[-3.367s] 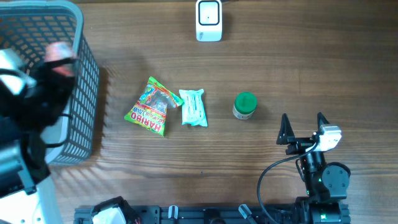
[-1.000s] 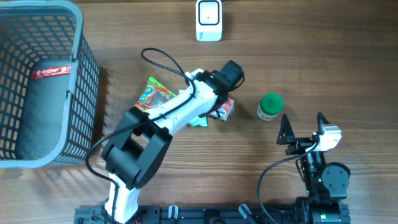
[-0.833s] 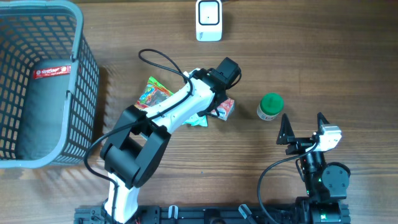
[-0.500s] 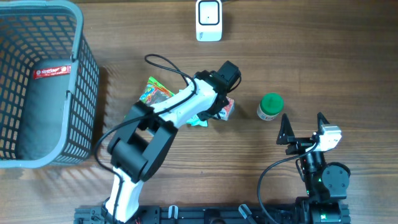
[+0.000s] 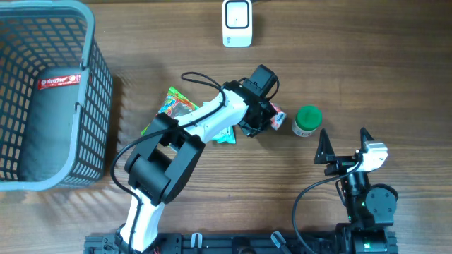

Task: Scan the item barcode
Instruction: 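Carry the Kleenex pack right and set it beside the jar, then return the left gripper to the basket and grasp the red Nescafe stick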

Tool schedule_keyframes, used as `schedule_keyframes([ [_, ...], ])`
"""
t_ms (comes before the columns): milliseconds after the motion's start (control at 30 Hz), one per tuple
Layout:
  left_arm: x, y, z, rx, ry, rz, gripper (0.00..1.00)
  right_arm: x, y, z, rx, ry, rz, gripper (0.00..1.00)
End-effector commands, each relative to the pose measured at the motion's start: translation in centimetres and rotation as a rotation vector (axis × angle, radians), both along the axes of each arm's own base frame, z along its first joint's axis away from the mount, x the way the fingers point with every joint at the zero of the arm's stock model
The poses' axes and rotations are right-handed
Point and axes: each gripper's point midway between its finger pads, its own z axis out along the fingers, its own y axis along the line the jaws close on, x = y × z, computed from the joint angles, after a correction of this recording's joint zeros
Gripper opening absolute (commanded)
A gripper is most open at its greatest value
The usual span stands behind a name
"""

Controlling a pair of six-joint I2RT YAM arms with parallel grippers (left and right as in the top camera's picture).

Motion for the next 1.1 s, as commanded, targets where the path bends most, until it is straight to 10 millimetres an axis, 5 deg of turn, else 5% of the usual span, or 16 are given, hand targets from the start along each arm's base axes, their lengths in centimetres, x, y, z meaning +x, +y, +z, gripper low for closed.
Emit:
schedule_keyframes([
  [0,-0.7,0.2,1.4,-0.002,-0.011,-0.050,0.04,0.0,-0.2,0.0,-0.002,-0.002,-0.011,1.00],
  [100,-0.2,2.7,4.7,0.102,-0.121,-0.040,0.07,0.0,-0.2,0.0,-0.002,-0.002,-0.011,1.00],
  [200,1.8,4.8,11.4,0.155,-0.383,-0.098,0.18,0.0,-0.2,0.0,-0.001,-0.002,-0.011,1.00],
  [267,3.0,7.2,17.0,0.210,-0.584,-0.119,0.57,0.0,-0.2,0.0,-0.002,-0.002,-0.011,1.00],
  [300,3.4,9.1,20.6,0.249,-0.701,-0.119,0.95,0.0,-0.2,0.0,-0.002,-0.002,-0.011,1.00],
  [333,3.6,10.9,23.4,0.284,-0.789,-0.108,1.00,0.0,-0.2,0.0,-0.002,-0.002,-0.011,1.00],
  [467,3.4,21.1,32.7,0.491,-1.025,0.118,1.00,0.0,-0.2,0.0,-0.002,-0.002,-0.011,1.00],
  [567,1.7,32.4,36.6,0.575,-1.036,0.430,1.00,0.0,-0.2,0.0,-0.002,-0.002,-0.011,1.00],
  [700,-0.6,43.3,36.4,0.614,-0.929,0.762,1.00,0.0,-0.2,0.0,-0.002,-0.002,-0.011,1.00],
  [833,-1.3,51.1,31.5,0.664,-0.700,0.955,1.00,0.0,-0.2,0.0,-0.002,-0.002,-0.011,1.00],
  [1067,3.7,55.7,18.5,0.684,-0.359,0.923,1.00,0.0,-0.2,0.0,-0.002,-0.002,-0.011,1.00],
])
